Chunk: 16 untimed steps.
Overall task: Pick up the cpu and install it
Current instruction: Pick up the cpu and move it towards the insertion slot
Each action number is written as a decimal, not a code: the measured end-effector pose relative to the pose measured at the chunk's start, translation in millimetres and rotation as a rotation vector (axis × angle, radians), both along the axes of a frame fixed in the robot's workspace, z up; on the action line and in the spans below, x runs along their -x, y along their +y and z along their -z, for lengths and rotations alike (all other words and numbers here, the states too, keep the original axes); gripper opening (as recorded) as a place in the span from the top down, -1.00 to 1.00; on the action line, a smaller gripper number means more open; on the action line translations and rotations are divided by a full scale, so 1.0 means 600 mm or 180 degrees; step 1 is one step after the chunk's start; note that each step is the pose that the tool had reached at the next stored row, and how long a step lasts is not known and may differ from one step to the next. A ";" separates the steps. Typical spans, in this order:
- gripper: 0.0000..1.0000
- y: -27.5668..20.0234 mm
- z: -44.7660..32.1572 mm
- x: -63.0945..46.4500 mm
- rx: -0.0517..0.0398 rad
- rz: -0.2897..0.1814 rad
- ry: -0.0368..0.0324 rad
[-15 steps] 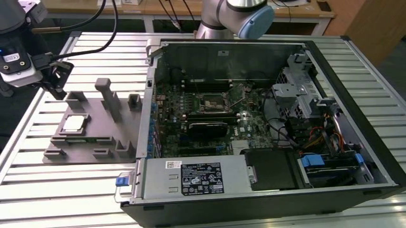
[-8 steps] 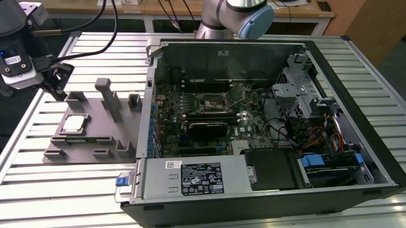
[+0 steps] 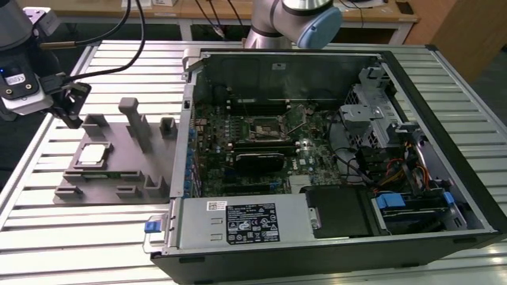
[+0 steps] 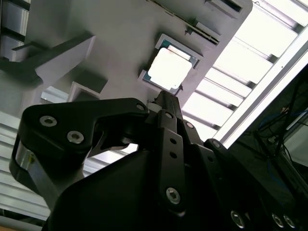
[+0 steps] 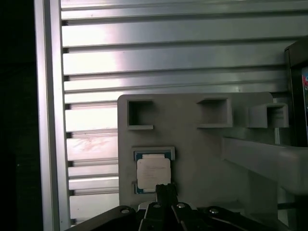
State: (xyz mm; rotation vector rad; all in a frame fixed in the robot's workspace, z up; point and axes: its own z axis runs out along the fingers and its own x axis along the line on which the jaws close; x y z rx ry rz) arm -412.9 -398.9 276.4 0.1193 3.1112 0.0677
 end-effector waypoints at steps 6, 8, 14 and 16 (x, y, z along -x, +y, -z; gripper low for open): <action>0.79 0.0000 0.016 0.005 0.0000 0.0000 0.0000; 0.79 -0.0001 0.022 0.005 0.0000 0.0000 0.0001; 0.79 0.0000 0.040 0.006 0.0000 0.0000 0.0000; 0.79 0.0000 0.044 0.006 0.0000 0.0000 0.0001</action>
